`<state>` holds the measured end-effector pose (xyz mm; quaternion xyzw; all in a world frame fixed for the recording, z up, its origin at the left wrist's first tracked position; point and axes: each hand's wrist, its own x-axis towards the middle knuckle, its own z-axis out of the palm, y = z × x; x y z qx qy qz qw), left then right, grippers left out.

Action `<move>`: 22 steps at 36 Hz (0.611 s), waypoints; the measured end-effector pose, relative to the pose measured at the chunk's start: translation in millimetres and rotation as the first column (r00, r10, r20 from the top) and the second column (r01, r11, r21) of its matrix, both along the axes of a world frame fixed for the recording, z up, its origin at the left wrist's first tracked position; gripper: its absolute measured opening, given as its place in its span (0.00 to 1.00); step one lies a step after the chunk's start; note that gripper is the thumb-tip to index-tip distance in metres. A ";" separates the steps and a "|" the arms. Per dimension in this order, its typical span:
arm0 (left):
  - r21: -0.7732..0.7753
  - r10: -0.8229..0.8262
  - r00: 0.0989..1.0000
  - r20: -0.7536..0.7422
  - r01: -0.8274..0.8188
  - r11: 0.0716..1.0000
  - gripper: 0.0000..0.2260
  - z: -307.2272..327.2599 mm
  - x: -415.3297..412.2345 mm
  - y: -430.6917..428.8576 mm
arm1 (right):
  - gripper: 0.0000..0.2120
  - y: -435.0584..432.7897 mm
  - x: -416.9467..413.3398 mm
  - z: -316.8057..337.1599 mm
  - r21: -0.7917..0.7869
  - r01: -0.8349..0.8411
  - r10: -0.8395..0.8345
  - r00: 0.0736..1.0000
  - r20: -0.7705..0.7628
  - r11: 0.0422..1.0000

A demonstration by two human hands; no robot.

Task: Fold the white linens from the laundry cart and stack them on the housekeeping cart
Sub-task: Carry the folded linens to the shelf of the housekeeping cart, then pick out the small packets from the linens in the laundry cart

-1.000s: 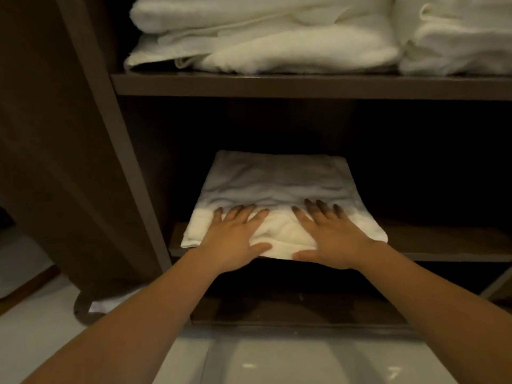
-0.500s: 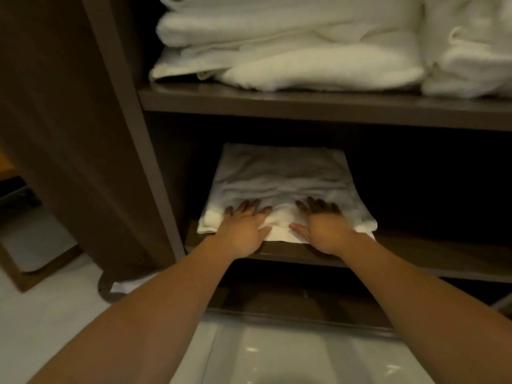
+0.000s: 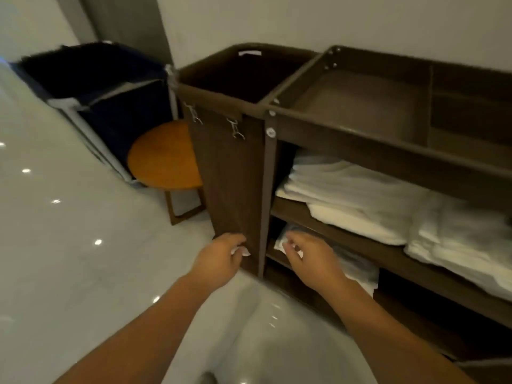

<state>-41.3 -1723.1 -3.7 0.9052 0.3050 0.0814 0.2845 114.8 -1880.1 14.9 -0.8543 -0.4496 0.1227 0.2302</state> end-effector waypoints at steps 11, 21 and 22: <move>0.022 0.346 0.927 0.142 -0.353 0.935 0.16 185.6 -152.3 70.9 | 0.20 118.1 -90.2 203.5 0.073 -0.250 0.242 0.965 0.104 0.966; 0.044 0.474 0.857 0.203 -0.491 0.870 0.17 225.2 -292.0 177.4 | 0.23 246.0 -202.3 240.2 0.103 -0.363 0.356 0.931 0.080 0.926; 0.048 0.484 0.851 0.204 -0.502 0.863 0.17 226.6 -302.3 187.1 | 0.23 257.0 -212.2 240.3 0.100 -0.373 0.367 0.927 0.073 0.923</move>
